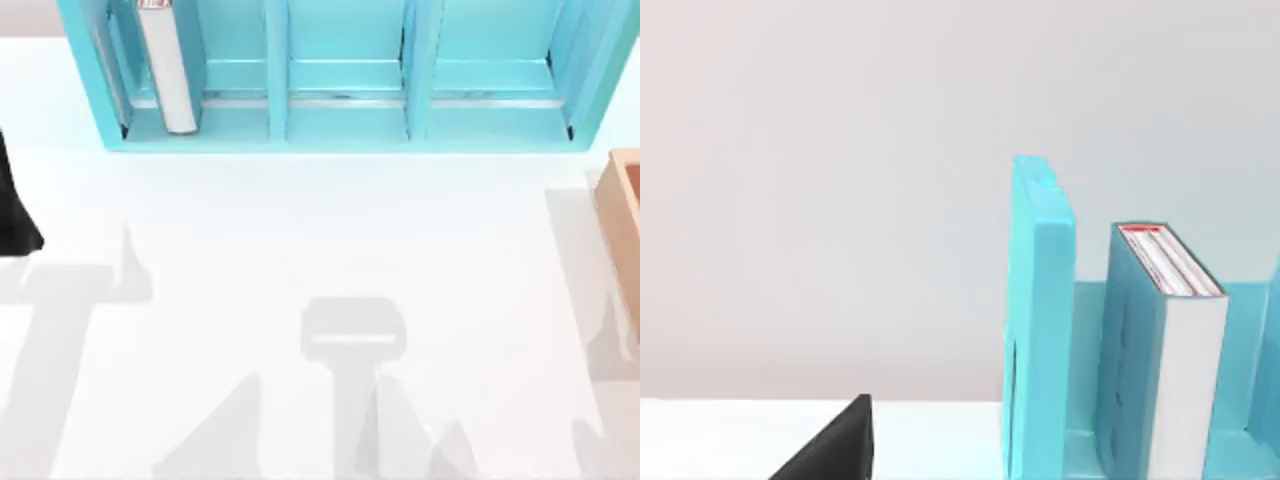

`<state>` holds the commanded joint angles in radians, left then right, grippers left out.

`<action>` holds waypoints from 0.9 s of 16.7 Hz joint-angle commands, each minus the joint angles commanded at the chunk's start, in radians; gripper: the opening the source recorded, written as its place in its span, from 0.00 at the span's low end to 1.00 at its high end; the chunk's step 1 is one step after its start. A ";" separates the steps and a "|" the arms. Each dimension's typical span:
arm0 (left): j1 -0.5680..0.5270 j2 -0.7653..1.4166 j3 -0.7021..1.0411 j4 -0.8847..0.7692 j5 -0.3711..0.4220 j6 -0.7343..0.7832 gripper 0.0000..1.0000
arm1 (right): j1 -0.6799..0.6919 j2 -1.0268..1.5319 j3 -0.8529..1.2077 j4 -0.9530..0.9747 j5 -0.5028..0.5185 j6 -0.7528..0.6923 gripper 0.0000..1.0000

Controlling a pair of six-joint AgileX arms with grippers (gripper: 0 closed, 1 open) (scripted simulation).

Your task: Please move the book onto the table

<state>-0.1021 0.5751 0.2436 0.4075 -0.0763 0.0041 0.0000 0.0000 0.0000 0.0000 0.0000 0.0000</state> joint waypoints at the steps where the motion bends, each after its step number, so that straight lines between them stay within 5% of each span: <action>1: -0.015 0.109 0.034 0.061 -0.013 0.001 1.00 | 0.000 0.000 0.000 0.000 0.000 0.000 1.00; 10: -0.155 1.128 0.337 0.599 -0.128 -0.003 1.00 | 0.000 0.000 0.000 0.000 0.000 0.000 1.00; 15: -0.207 1.464 0.464 0.810 -0.166 -0.009 1.00 | 0.000 0.000 0.000 0.000 0.000 0.000 1.00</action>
<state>-0.3096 2.0390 0.7080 1.2173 -0.2427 -0.0045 0.0000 0.0000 0.0000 0.0000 0.0000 0.0000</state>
